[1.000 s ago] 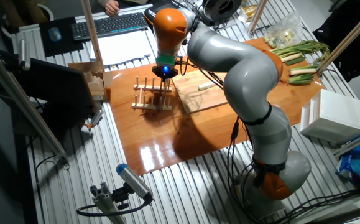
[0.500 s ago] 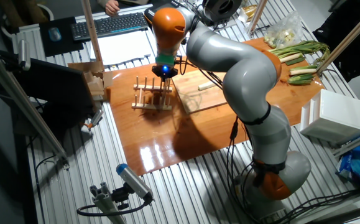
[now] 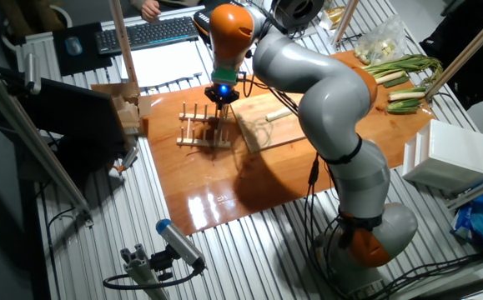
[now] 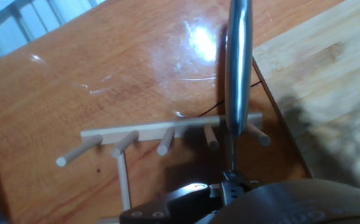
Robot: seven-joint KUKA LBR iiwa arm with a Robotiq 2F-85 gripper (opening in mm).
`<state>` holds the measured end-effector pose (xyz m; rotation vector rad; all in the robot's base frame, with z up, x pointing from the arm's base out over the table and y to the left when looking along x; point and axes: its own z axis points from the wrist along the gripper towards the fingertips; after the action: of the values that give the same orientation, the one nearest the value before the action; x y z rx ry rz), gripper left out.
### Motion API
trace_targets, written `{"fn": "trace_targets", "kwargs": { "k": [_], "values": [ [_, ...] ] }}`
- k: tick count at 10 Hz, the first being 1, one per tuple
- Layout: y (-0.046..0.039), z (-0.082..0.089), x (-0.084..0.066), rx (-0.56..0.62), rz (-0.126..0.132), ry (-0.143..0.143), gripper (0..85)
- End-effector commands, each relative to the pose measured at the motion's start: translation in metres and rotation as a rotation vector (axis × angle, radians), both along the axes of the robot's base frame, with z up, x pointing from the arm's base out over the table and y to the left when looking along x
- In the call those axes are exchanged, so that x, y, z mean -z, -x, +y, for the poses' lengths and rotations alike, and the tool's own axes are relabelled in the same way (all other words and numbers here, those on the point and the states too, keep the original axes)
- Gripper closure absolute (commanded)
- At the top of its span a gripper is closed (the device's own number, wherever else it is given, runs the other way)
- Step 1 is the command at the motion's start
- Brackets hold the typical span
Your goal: Chop the scallions
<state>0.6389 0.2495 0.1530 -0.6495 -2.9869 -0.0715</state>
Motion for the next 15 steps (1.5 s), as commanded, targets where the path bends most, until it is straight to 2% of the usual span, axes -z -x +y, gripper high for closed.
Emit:
{"fn": "trace_targets", "kwargs": {
  "k": [1, 3, 4, 5, 7, 10, 13, 14, 15],
  "values": [
    [0.0001, 0.000, 0.000, -0.003, 0.004, 0.010, 85.0],
    [0.0001, 0.000, 0.000, 0.002, -0.011, 0.012, 85.0],
    [0.0001, 0.000, 0.000, 0.005, -0.019, 0.030, 85.0],
    [0.0001, 0.000, 0.000, 0.000, -0.034, 0.061, 85.0],
    [-0.0034, 0.000, 0.004, -0.011, -0.042, 0.055, 85.0],
    [-0.0034, -0.001, 0.007, -0.023, -0.047, 0.078, 85.0],
    [-0.0037, -0.006, 0.014, -0.002, -0.045, 0.079, 85.0],
    [-0.0035, -0.006, 0.014, 0.015, -0.036, 0.084, 68.0],
    [-0.0030, -0.005, 0.014, 0.033, -0.037, 0.087, 51.0]
  ]
}}
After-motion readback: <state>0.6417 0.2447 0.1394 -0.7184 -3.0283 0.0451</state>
